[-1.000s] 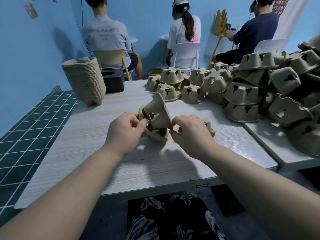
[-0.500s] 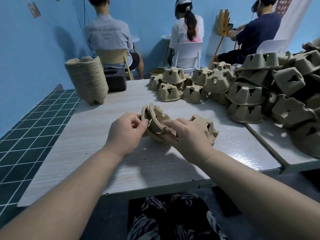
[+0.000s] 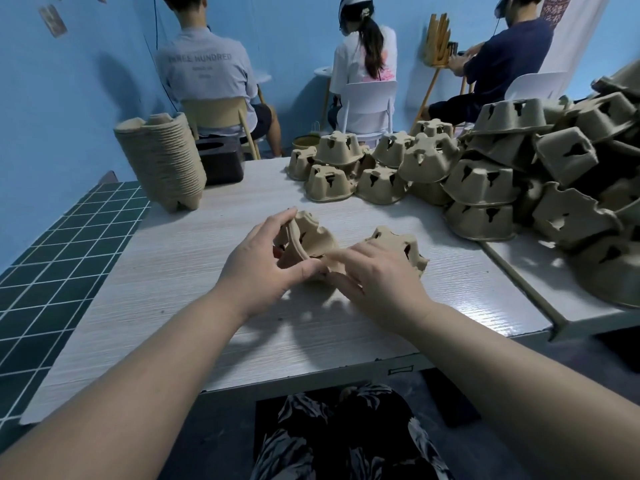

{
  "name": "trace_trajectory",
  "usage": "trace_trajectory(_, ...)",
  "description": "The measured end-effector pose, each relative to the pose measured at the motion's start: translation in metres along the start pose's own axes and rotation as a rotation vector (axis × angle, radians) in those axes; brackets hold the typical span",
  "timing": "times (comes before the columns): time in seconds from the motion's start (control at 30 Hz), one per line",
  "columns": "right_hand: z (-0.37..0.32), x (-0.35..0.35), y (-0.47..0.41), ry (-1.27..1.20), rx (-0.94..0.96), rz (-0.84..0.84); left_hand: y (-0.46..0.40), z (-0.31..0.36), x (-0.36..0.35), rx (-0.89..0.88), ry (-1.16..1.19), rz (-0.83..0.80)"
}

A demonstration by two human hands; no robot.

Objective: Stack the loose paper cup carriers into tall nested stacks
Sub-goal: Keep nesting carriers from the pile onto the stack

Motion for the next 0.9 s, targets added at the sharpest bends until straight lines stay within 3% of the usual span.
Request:
trace_trajectory(0.1, 0.038, 0.021, 0.006, 0.103, -0.202, 0.046, -0.002, 0.003, -0.002, 0.01, -0.014, -0.022)
trace_trajectory(0.2, 0.081, 0.016, 0.016, 0.201, -0.432, -0.161, -0.004, 0.005, -0.002, 0.029, -0.017, -0.039)
trace_trajectory(0.4, 0.099, -0.001, 0.016, 0.208, -0.47, -0.32, -0.007, 0.012, -0.002, 0.033, -0.039, -0.054)
trace_trajectory(0.6, 0.111, 0.022, 0.01, 0.042, -0.595, -0.104, -0.004, 0.014, -0.002, 0.027, 0.034, -0.038)
trace_trajectory(0.8, 0.121, 0.019, 0.04, 0.002, -0.626, -0.186, -0.006, 0.031, -0.024, -0.02, 0.162, -0.087)
trace_trajectory(0.9, 0.126, 0.036, 0.048, 0.031, -0.617, -0.057, -0.008, 0.035, -0.031, -0.03, 0.179, -0.1)
Point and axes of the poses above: each hand's wrist, its own y-axis away from the middle knuckle, its own x-axis out of the back of the hand, z = x × y, the point moved 10 cm from there along -y, towards the middle knuckle, and after that the axes turned 1 degree about x, right-handed, at the moved point
